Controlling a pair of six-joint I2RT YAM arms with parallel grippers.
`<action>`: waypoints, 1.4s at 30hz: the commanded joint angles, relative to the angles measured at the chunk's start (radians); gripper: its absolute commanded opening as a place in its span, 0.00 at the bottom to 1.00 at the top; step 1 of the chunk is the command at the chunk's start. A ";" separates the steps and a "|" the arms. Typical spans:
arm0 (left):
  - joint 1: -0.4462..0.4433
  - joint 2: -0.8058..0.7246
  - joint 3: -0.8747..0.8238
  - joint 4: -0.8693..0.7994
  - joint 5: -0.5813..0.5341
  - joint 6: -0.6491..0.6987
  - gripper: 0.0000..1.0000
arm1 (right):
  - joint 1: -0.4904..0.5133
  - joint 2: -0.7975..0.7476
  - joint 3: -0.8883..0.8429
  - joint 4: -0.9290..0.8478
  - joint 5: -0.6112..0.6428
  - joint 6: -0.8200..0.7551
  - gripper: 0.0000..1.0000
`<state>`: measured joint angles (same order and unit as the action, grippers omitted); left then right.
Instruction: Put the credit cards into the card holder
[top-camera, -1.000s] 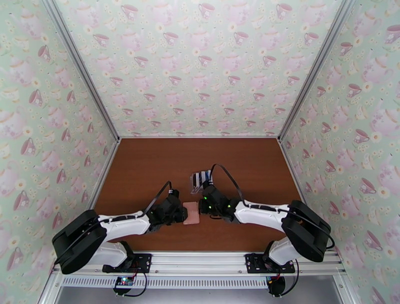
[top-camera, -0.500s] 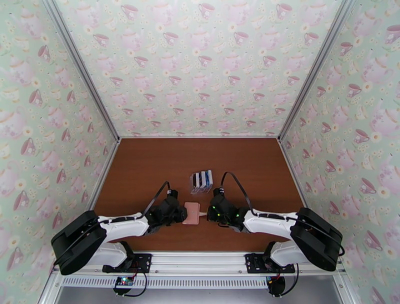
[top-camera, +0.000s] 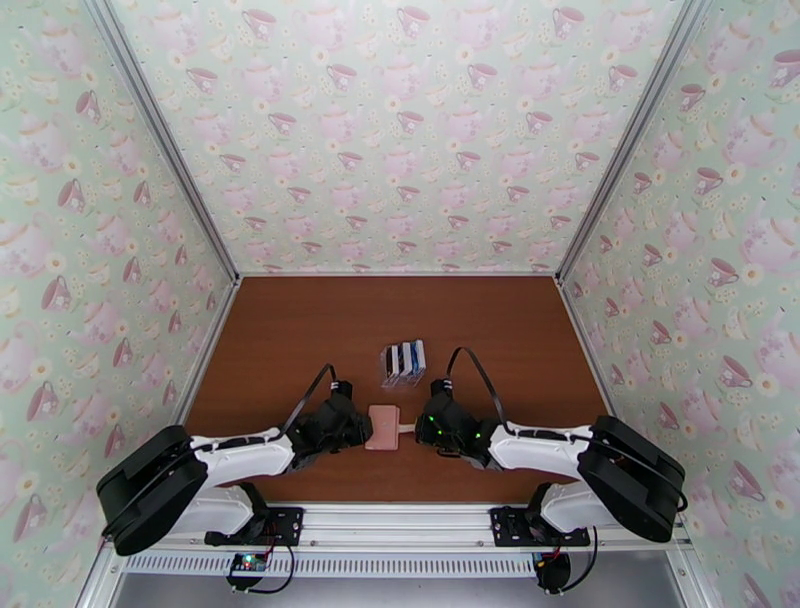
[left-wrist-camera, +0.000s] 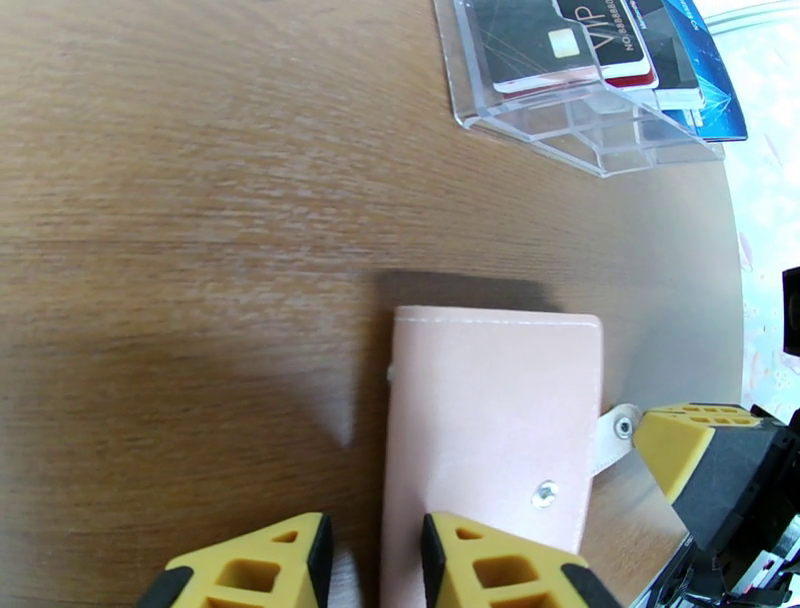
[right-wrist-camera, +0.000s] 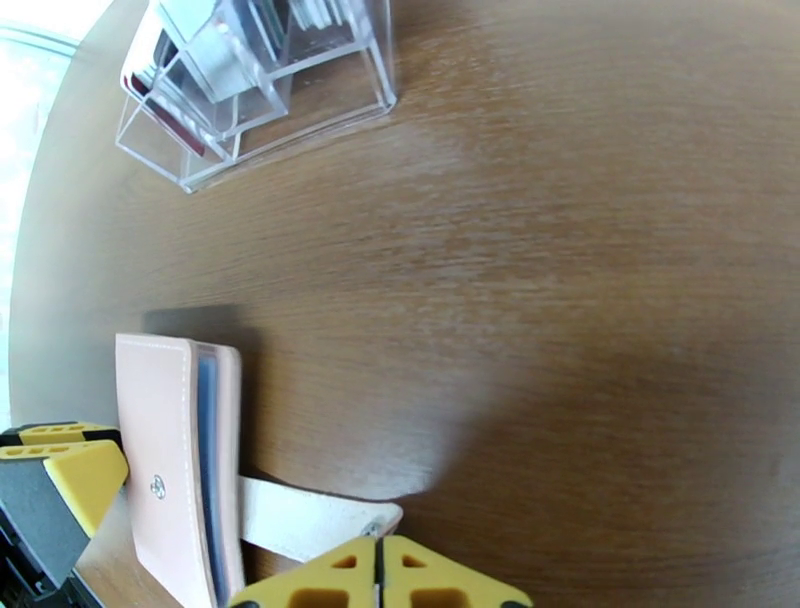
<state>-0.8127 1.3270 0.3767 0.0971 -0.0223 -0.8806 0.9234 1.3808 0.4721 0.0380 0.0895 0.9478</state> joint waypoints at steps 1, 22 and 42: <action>0.005 0.009 -0.036 -0.128 0.004 -0.012 0.33 | 0.005 -0.017 -0.006 -0.049 0.008 0.002 0.16; 0.016 0.079 0.000 -0.091 0.000 0.003 0.34 | 0.004 0.169 0.226 -0.323 0.116 -0.094 0.22; 0.085 0.212 0.132 -0.043 0.056 0.068 0.33 | -0.016 0.090 0.366 -0.451 0.185 -0.203 0.36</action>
<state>-0.7448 1.5043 0.5190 0.1276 0.0574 -0.8452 0.9131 1.5307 0.8097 -0.3702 0.2436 0.7593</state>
